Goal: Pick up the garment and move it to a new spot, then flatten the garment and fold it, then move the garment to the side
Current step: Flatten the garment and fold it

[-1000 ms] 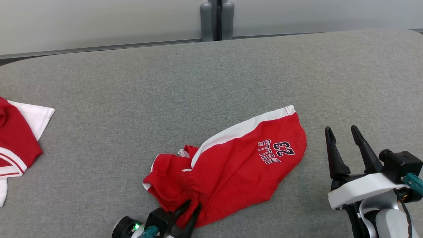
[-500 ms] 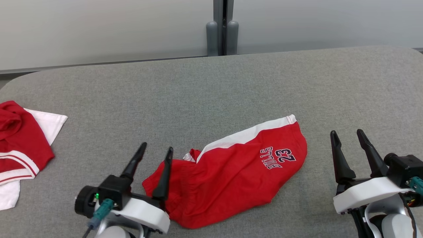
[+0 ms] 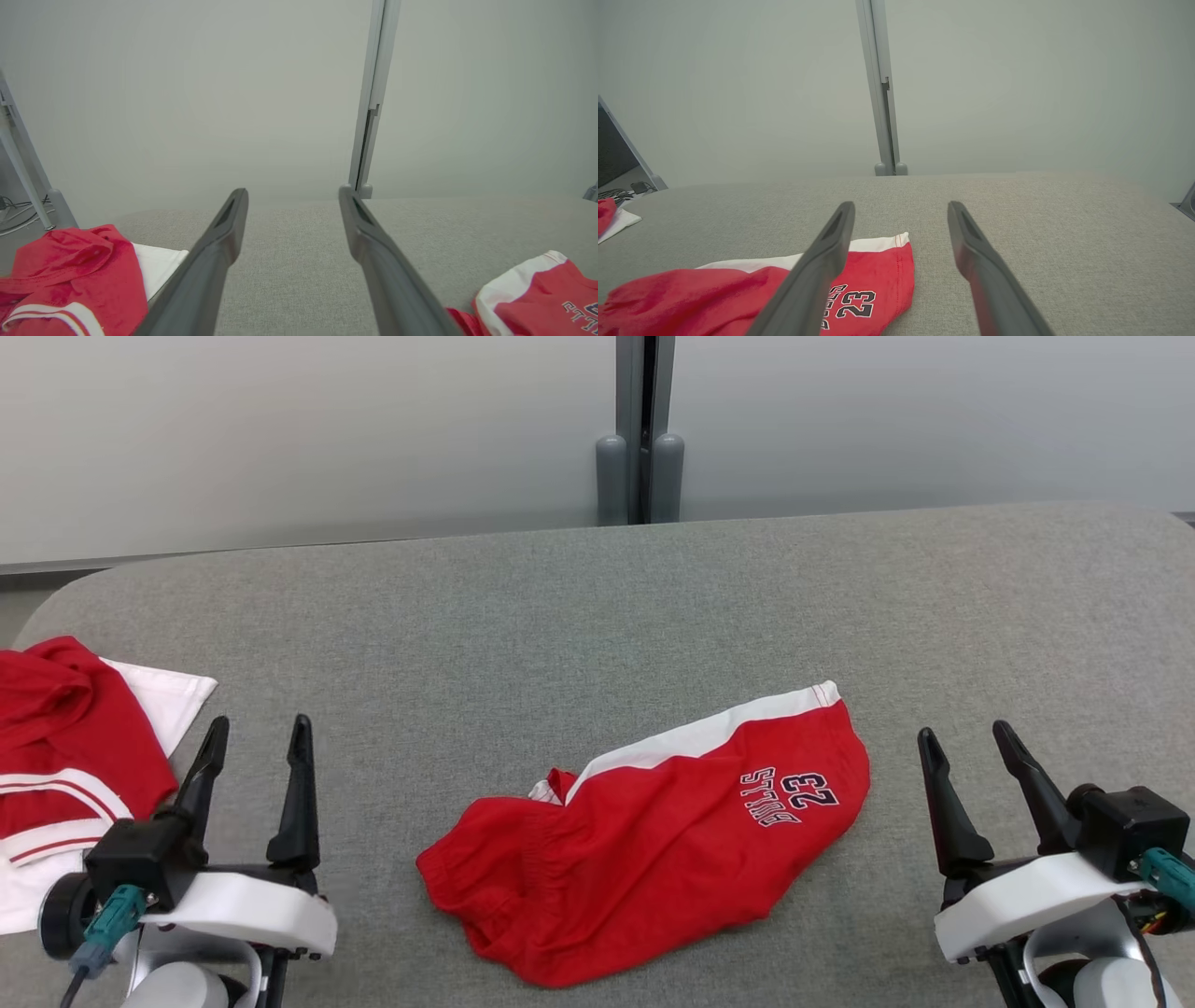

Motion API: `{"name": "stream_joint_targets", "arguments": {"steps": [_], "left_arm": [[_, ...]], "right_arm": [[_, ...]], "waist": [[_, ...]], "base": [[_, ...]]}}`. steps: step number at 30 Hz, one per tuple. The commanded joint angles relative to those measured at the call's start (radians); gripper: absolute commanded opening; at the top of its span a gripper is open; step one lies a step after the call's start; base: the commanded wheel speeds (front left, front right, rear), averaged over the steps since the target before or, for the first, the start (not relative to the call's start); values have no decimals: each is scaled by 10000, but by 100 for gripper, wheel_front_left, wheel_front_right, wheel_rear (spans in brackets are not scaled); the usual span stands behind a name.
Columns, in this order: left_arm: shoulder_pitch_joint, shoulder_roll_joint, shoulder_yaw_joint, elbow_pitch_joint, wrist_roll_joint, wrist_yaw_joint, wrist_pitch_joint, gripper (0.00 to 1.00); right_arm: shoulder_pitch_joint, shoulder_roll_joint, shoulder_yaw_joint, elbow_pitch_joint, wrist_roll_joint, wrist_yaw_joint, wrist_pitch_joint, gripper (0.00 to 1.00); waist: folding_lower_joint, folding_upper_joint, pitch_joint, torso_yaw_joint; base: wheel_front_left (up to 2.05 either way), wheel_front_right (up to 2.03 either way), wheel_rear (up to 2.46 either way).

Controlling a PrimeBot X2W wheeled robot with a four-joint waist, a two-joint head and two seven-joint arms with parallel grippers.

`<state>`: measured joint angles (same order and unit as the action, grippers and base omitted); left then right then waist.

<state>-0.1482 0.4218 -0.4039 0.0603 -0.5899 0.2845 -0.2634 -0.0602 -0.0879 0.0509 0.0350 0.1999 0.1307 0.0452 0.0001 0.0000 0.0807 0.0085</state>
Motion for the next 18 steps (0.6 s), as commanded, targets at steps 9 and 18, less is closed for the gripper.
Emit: {"name": "stream_joint_targets", "arguments": {"steps": [9,18], "left_arm": [[660,215,397,364,-209,-641,-16,100],[767,108,321,316,-88,-532,-16,100]], "right_arm": [[245,-105,168,-139,-27,1,138,100],[243,-58,171,-150,32,1,130,100]], "waist": [[-1,0,-190,31],[-1,0,-187,6]], "base": [[0,0,0],[0,0,0]]}}
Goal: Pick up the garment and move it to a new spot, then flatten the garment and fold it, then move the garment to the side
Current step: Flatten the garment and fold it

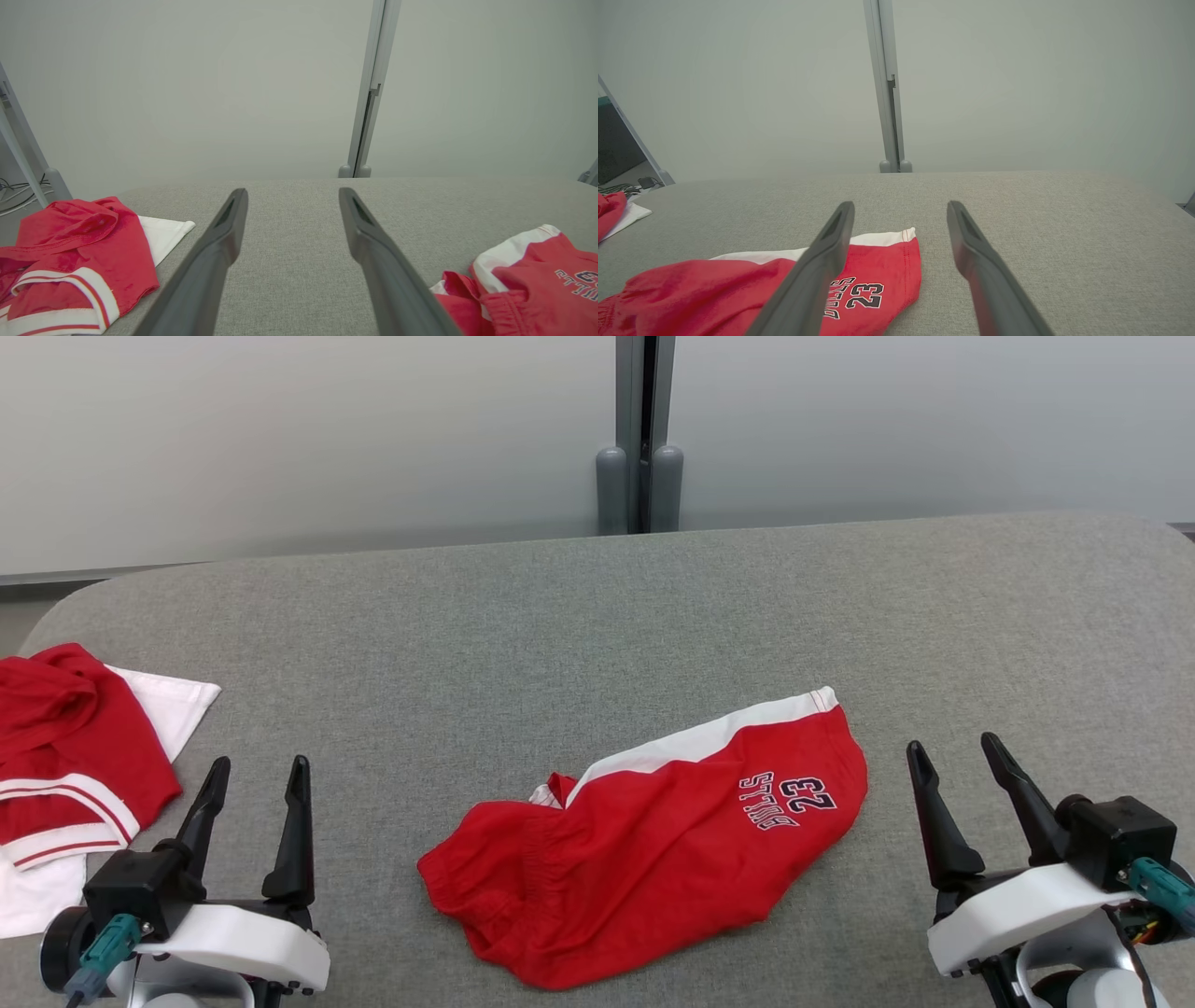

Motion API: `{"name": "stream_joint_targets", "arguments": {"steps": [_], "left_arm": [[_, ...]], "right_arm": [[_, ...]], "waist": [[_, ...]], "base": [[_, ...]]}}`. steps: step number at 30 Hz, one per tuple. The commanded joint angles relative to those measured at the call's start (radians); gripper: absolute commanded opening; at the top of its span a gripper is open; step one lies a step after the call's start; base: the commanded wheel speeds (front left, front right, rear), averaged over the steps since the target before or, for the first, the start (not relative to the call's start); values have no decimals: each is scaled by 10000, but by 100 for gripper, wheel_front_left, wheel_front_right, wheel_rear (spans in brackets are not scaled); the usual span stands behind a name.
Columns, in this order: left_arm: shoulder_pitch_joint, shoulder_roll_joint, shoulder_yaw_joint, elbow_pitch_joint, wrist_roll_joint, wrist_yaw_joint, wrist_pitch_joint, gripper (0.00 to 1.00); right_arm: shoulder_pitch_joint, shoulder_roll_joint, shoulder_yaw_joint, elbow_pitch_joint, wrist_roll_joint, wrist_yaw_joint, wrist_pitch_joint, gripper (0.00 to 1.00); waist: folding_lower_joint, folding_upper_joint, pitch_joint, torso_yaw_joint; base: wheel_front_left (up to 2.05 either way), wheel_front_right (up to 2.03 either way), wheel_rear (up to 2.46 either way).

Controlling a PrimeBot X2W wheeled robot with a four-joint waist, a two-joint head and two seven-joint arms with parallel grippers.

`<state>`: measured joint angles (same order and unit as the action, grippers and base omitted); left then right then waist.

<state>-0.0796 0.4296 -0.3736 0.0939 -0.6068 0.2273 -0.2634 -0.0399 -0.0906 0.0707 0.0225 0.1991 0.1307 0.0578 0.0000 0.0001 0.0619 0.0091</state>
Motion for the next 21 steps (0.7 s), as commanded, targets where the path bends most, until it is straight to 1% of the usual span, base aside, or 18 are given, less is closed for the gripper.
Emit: {"name": "stream_joint_targets", "arguments": {"steps": [1,10,14,17,21], "left_arm": [[78,30,5,-26,89,47,-9,100],[111,90,-109,-101,125,187,150,100],[12,57,-321,-262,204,194,388,100],[-253,-124,-722,-432,238,15,754,100],[-740,-466,-1468,-370,216,-454,1427,100]], "right_arm": [[31,-28,-37,-21,40,1,0,100],[-11,3,-66,62,72,1,-27,100],[-29,21,-69,61,106,1,-58,100],[-72,39,-45,69,112,1,-57,100],[-191,55,18,78,153,1,-61,100]], "waist": [[0,-1,4,0],[0,-1,-30,3],[0,-1,20,7],[0,-1,108,-4],[0,-1,286,-63]], "base": [[0,0,0],[0,0,0],[0,0,0],[0,0,0],[0,0,0]]}}
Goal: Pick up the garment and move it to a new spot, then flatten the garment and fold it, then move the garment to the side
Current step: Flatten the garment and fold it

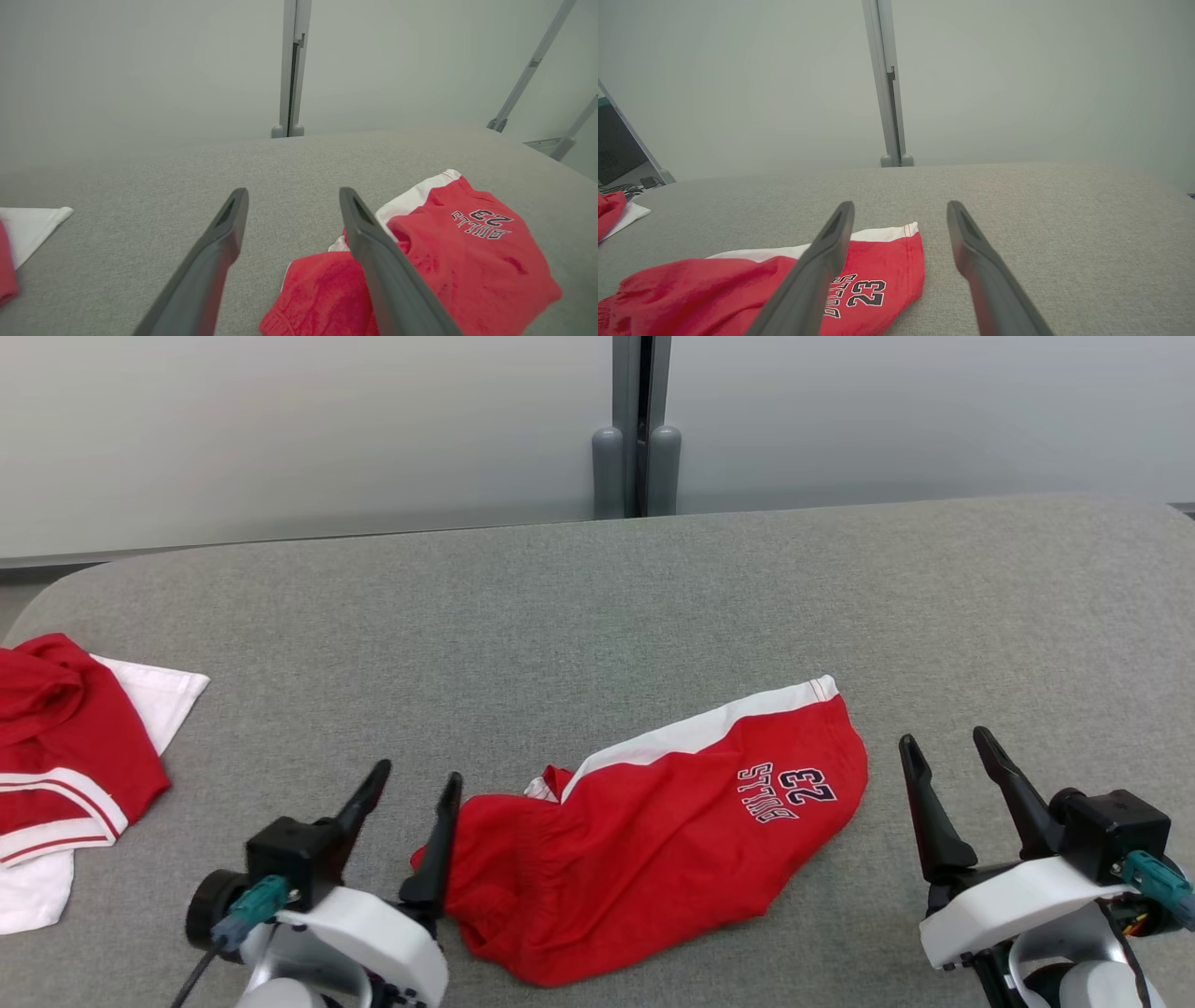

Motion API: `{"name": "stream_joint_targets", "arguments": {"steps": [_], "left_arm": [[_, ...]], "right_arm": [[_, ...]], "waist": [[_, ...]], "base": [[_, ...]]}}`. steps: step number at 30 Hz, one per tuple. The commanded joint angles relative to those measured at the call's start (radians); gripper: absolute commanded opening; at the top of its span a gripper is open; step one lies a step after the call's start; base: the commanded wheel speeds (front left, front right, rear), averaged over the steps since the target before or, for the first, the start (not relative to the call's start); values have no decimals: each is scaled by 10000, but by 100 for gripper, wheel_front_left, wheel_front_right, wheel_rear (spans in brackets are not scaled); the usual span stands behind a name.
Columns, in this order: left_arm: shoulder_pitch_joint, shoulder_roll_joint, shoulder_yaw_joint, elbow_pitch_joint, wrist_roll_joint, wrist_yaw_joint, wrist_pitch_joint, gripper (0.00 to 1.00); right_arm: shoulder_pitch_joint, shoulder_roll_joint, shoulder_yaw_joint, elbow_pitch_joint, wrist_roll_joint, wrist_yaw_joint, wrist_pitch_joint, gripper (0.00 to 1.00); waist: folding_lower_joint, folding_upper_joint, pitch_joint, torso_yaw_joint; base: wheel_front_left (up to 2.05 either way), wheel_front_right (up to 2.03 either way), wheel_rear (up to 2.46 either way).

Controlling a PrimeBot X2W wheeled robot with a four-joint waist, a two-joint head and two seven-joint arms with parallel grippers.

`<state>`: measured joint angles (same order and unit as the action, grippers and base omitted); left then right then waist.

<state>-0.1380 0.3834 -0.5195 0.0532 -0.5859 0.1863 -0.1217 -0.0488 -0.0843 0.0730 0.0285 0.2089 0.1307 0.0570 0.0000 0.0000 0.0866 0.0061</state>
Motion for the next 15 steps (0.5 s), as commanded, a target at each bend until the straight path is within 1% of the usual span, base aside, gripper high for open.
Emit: {"name": "stream_joint_targets", "arguments": {"steps": [1,7,11,12,13,14,15], "left_arm": [[-271,-116,-212,106,13,-165,162,100],[-795,-750,-1134,831,-128,-841,865,100],[-1079,-916,-1519,1308,-114,-1155,1238,100],[-1199,-936,-1648,1503,-59,-1241,1380,65],[-1238,-956,-1672,1556,-62,-1276,1368,19],[-1329,-919,-1716,1621,47,-1269,1365,0],[-1398,-901,-1730,1654,81,-1252,1338,0]], "right_arm": [[-125,-7,20,36,58,1,-62,100],[-287,26,197,147,176,1,-97,100],[-338,43,190,215,223,1,-161,100],[-379,53,186,240,239,1,-190,100],[-382,58,176,254,257,1,-212,100],[-392,63,177,272,273,1,-232,100],[-408,69,168,289,279,1,-249,100]], "waist": [[0,0,74,-67],[0,0,261,-345],[0,0,404,-470],[0,0,467,-508],[0,0,500,-524],[0,0,534,-536],[0,0,564,-542]], "base": [[0,0,0],[0,0,0],[0,0,0],[0,0,0],[0,0,0],[0,0,0],[0,0,0]]}}
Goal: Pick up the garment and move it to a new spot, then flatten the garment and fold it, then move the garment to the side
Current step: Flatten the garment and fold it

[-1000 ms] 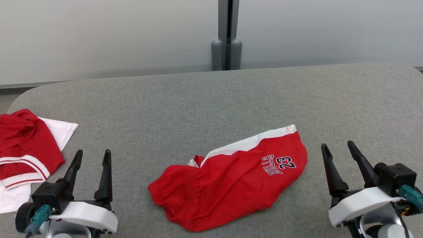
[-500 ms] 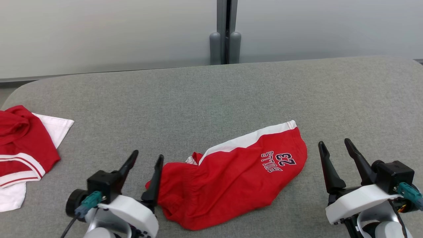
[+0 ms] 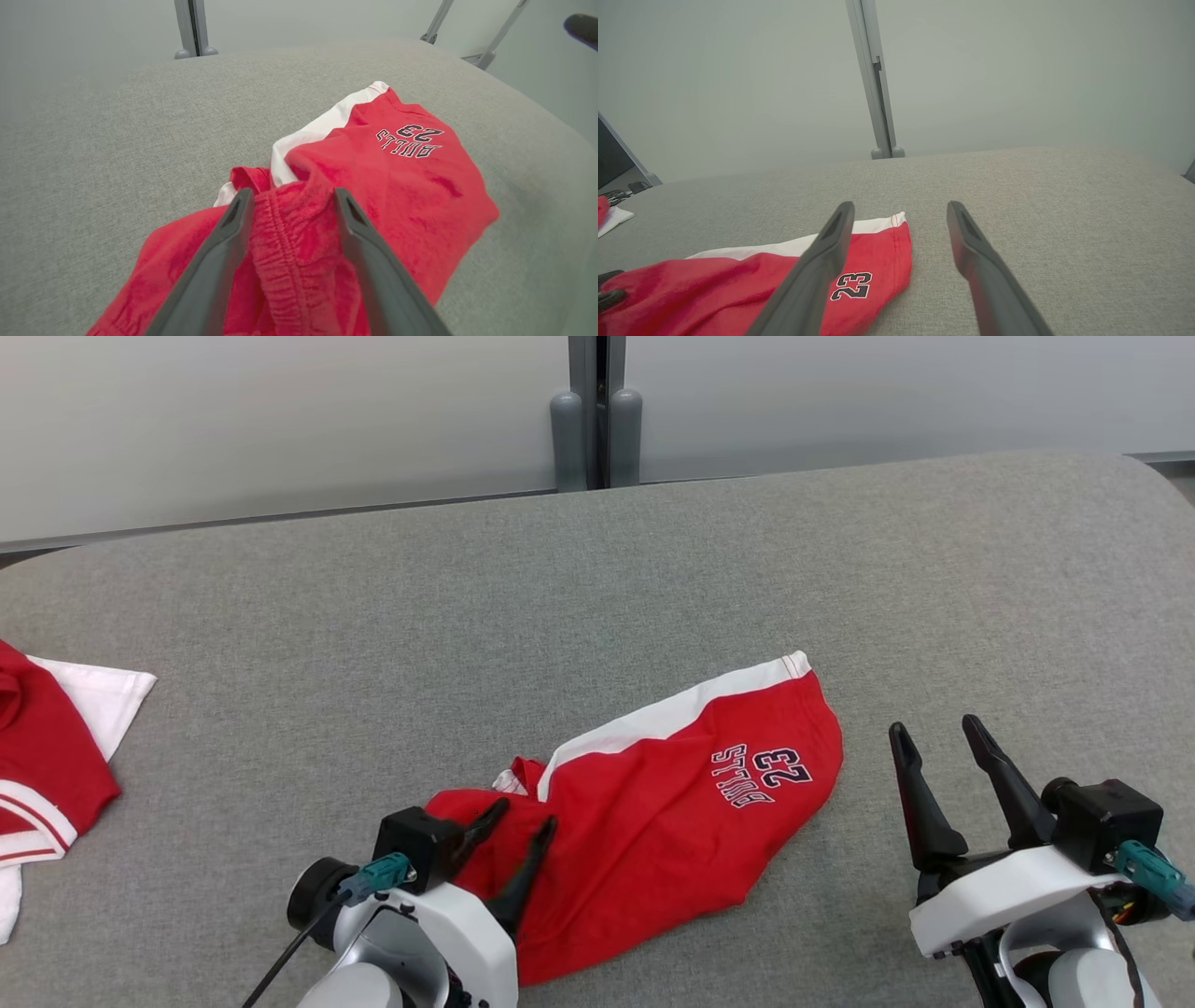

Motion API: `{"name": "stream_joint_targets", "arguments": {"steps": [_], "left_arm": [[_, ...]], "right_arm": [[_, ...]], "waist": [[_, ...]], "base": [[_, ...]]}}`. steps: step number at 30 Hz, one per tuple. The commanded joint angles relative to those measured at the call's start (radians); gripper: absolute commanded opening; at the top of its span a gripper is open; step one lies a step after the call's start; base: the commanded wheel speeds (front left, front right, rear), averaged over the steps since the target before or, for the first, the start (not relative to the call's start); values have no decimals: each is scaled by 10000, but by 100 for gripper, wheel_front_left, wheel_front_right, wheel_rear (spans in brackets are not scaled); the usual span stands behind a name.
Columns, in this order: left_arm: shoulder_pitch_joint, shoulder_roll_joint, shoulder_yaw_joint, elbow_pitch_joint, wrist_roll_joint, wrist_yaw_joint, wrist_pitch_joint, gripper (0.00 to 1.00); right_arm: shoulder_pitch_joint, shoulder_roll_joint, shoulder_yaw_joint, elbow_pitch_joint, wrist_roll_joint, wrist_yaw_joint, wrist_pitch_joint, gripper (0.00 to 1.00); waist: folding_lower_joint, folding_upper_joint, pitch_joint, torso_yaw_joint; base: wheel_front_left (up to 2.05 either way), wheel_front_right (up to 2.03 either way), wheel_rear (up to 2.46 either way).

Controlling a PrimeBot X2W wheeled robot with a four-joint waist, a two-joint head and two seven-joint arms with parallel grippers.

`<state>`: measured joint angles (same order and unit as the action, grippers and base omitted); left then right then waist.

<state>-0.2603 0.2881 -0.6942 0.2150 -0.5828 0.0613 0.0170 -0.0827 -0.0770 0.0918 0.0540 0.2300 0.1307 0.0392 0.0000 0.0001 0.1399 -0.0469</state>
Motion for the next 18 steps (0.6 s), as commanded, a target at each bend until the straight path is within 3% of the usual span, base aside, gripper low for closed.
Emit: {"name": "stream_joint_targets", "arguments": {"steps": [1,8,14,18], "left_arm": [[-233,67,15,37,121,12,-94,0],[-634,284,-15,-16,493,95,-277,0],[-1299,682,19,-680,1777,837,-918,0],[-1167,866,-314,-1277,2301,1021,-850,0]], "right_arm": [[-96,3,-31,47,71,1,-91,100],[-190,41,-80,135,138,1,-188,100],[-231,78,-179,199,164,1,-266,100],[-210,88,-211,203,171,1,-267,100]], "waist": [[0,-1,55,-14],[0,-1,156,8],[0,-1,179,111],[0,-1,214,191]], "base": [[0,0,0],[0,0,0],[0,0,0],[0,0,0]]}}
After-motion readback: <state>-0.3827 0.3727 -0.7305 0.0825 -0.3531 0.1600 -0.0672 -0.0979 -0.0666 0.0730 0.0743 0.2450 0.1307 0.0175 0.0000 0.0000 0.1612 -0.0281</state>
